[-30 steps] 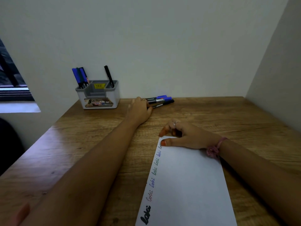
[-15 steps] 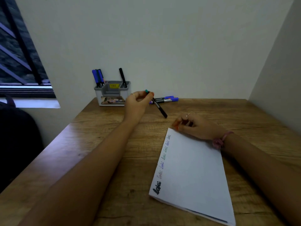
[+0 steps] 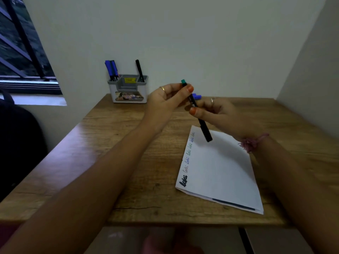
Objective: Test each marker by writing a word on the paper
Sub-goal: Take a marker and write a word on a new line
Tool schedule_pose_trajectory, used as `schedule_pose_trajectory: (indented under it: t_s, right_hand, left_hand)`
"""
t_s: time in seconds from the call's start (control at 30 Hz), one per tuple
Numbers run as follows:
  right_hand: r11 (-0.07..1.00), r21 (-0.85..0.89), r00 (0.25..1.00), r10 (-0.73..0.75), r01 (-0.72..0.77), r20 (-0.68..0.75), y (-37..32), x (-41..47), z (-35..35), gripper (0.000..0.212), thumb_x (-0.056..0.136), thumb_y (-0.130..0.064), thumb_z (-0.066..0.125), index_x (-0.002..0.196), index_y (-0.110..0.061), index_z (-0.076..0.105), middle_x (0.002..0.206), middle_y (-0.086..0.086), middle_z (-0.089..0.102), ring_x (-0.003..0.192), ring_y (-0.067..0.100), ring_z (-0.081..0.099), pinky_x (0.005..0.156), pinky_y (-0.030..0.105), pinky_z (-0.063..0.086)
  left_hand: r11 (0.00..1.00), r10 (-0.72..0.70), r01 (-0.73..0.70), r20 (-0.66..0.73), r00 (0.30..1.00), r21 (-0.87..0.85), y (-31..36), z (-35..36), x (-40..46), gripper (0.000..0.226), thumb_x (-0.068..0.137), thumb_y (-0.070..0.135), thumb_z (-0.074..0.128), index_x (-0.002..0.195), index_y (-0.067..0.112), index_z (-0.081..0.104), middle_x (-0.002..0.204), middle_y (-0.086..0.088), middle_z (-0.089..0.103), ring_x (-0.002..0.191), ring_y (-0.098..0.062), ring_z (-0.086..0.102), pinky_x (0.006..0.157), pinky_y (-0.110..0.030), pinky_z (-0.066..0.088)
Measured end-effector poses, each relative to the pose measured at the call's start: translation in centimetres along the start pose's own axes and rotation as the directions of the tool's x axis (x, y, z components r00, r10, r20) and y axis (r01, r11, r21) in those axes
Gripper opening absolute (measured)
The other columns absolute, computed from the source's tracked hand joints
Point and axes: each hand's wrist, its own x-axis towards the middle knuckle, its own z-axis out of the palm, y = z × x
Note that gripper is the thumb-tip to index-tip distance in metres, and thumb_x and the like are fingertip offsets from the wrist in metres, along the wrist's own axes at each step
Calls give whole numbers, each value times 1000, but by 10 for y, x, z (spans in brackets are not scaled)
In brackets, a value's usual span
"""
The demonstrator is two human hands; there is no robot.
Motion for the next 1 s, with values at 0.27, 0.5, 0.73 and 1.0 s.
schedule_pose_trajectory:
  t_s: [0.27, 0.5, 0.73, 1.0]
  right_hand:
    - [983, 174, 998, -46, 51, -33, 6, 1, 13, 18, 94, -9, 51, 81, -16, 60, 56, -15, 55, 51, 0, 46, 54, 12, 38]
    - [963, 260, 978, -22, 77, -210, 2, 2, 18, 18, 97, -7, 44, 82, -4, 53, 50, -14, 55, 46, -2, 49, 51, 8, 38]
    - [918, 385, 968, 6, 95, -252, -1, 2, 12, 28, 93, -24, 47, 70, -10, 50, 54, -4, 38, 51, 8, 30, 51, 23, 27]
    - [837, 546, 950, 203, -41, -239, 3, -5, -5, 23, 96, -28, 48, 81, -16, 61, 50, -10, 46, 48, 5, 41, 52, 19, 35]
  left_hand:
    - [910, -387, 308, 303, 871, 277, -3, 5, -6, 52, 93, 53, 36, 118, 13, 58, 106, -10, 68, 93, -20, 69, 87, -34, 54]
    - [908, -398, 299, 378, 836, 294, 1, 16, -17, 41, 96, 48, 32, 83, 15, 53, 62, 5, 45, 55, -7, 42, 56, -22, 45]
    - [944, -295, 228, 307, 905, 236, -8, 28, -23, 38, 94, 53, 33, 89, 17, 43, 49, 8, 24, 40, -7, 17, 38, -17, 16]
    - [809, -585, 442, 456, 670, 388, -4, -8, -4, 92, 60, 86, 22, 124, 24, 45, 61, 5, 26, 55, -11, 13, 48, -24, 16]
